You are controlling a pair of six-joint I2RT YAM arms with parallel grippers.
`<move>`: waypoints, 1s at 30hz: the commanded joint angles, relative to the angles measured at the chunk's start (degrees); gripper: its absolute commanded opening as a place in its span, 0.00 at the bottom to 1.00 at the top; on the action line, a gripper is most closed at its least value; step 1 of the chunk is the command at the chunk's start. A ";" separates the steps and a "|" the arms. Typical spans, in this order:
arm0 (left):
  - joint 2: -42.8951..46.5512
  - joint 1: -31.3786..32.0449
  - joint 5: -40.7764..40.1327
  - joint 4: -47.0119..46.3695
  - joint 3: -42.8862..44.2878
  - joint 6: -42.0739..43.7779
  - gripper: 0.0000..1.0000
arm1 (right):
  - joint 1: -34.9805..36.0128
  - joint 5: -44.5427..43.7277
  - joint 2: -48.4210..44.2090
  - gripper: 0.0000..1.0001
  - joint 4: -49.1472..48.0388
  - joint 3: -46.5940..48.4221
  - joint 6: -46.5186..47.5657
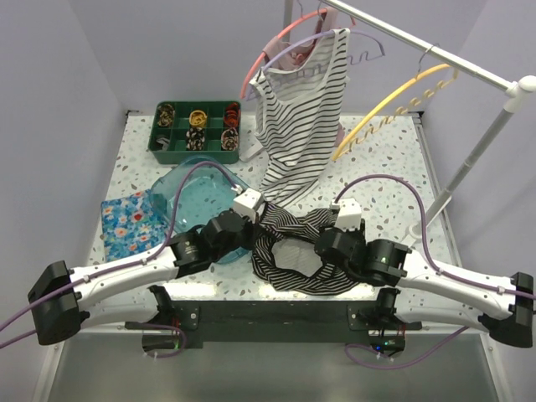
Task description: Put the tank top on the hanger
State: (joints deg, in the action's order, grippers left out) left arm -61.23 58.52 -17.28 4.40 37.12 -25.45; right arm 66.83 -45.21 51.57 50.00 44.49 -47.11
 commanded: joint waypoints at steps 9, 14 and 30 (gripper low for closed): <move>-0.12 -4.81 5.15 -2.82 7.61 1.19 0.40 | 0.15 28.85 4.06 0.87 -7.64 15.80 18.18; 0.06 -6.05 5.94 -2.21 12.95 2.51 0.50 | 0.15 27.72 7.48 0.89 -7.02 15.81 20.40; -21.19 -6.31 20.49 -4.50 54.43 14.28 0.68 | 0.15 21.84 -1.30 0.90 -23.37 -9.51 7.74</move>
State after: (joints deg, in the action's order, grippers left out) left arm -73.97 52.47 -6.24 2.55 81.30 -16.45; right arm 66.83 -20.23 51.20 32.86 36.88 -35.86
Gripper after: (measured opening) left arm 0.662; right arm 0.903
